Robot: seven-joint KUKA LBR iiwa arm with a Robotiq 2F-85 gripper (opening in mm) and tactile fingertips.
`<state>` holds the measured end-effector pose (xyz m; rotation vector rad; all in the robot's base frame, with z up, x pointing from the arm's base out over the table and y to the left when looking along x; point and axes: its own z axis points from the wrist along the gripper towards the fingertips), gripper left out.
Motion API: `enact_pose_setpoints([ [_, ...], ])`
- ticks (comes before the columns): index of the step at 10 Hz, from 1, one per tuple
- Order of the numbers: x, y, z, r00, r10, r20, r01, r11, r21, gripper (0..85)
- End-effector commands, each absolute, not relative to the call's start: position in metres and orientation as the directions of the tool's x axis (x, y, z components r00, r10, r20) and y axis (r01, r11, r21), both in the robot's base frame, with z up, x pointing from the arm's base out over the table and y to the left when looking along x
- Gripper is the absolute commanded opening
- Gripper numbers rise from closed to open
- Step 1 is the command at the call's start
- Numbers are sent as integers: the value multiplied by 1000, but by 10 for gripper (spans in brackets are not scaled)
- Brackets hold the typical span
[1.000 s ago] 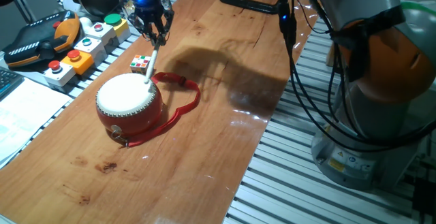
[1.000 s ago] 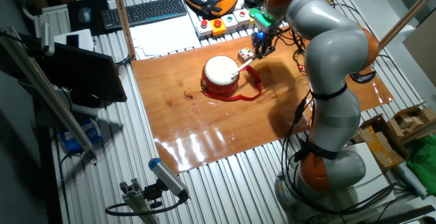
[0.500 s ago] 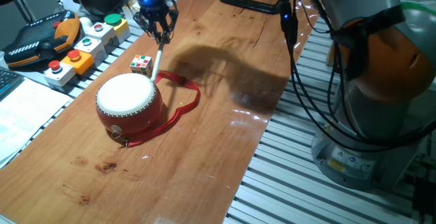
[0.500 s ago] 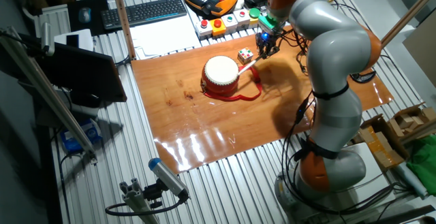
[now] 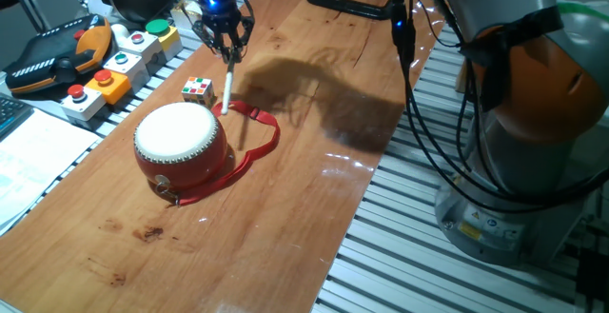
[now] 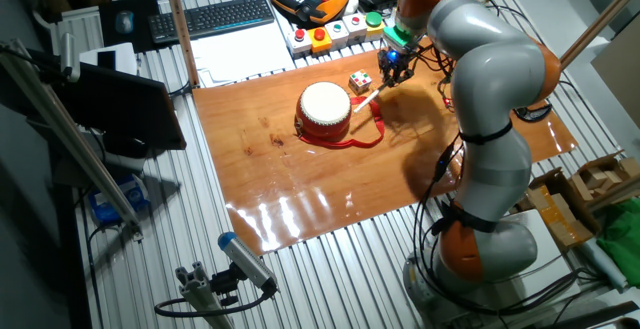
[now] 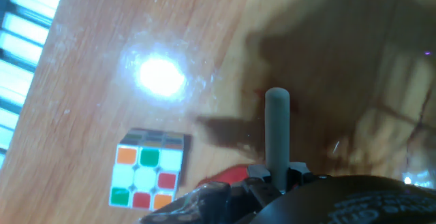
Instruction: Play the drum
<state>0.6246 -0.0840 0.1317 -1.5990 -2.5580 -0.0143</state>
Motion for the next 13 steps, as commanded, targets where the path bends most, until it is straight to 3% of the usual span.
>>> enact_pose_setpoints([
  [1, 626, -88, 127, -464, 879, 112, 880, 472, -55, 7],
  [13, 638, -96, 67, -516, 851, 97, 854, 520, -16, 7],
])
